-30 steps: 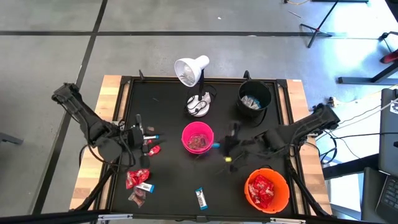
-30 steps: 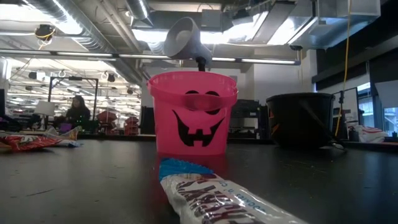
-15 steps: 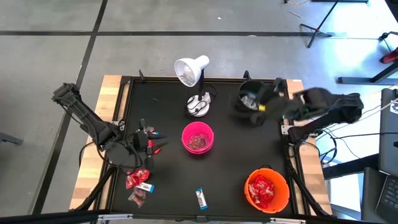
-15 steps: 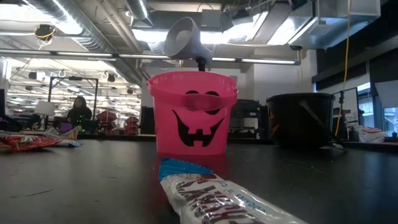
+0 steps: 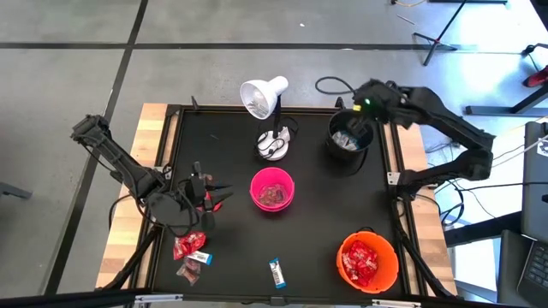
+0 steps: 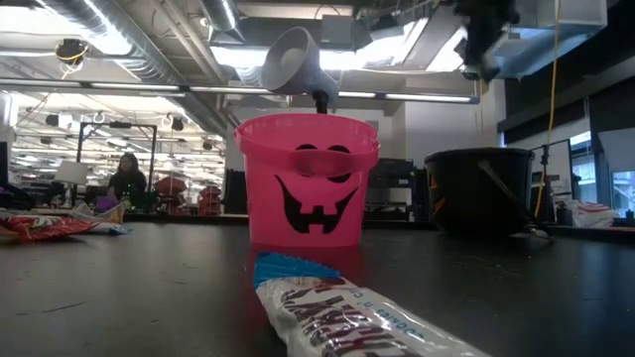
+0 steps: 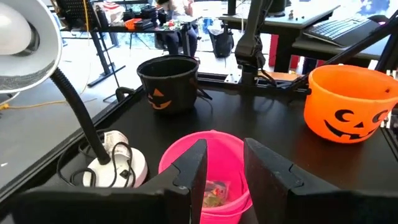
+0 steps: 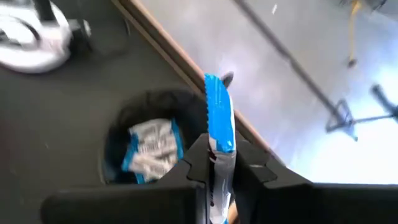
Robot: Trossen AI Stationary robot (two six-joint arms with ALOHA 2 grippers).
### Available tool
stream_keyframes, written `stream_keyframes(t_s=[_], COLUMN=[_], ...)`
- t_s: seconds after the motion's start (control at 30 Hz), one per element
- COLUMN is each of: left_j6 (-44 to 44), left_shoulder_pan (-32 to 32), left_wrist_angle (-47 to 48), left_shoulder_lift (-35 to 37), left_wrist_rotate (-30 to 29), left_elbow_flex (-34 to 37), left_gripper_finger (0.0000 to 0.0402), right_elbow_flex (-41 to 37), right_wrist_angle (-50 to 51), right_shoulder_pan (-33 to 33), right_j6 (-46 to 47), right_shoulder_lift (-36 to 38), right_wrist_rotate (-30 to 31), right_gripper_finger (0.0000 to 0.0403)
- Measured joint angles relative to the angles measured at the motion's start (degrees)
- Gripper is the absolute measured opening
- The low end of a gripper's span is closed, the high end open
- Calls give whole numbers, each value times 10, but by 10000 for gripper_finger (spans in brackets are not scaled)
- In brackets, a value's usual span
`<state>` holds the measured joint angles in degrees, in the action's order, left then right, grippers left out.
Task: Sort candy
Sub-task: Put the white chocolate bar into the black bucket
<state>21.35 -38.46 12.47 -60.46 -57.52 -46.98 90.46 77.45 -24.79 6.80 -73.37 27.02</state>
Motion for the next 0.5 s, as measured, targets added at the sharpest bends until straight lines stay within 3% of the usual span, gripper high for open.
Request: stream_keyframes(t_s=[0.2,0.33,0.5], left_j6=[6,0,18], left_shoulder_pan=[0,2,14], left_wrist_angle=[0,0,-1], left_shoulder_lift=[-14,-26,-38], left_wrist_rotate=[-1,-4,-57], left_elbow_flex=[0,0,0], left_gripper_finger=[95,95,96], right_elbow_flex=[-53,-84,-106], right_wrist_angle=[-11,-36,-76], right_shoulder_pan=[-98,-122,-124], right_j6=[-27,-27,-35], right_shoulder_lift=[-14,-15,-15], right_wrist_rotate=[-73,-71,-72], right_gripper_finger=[46,47,47])
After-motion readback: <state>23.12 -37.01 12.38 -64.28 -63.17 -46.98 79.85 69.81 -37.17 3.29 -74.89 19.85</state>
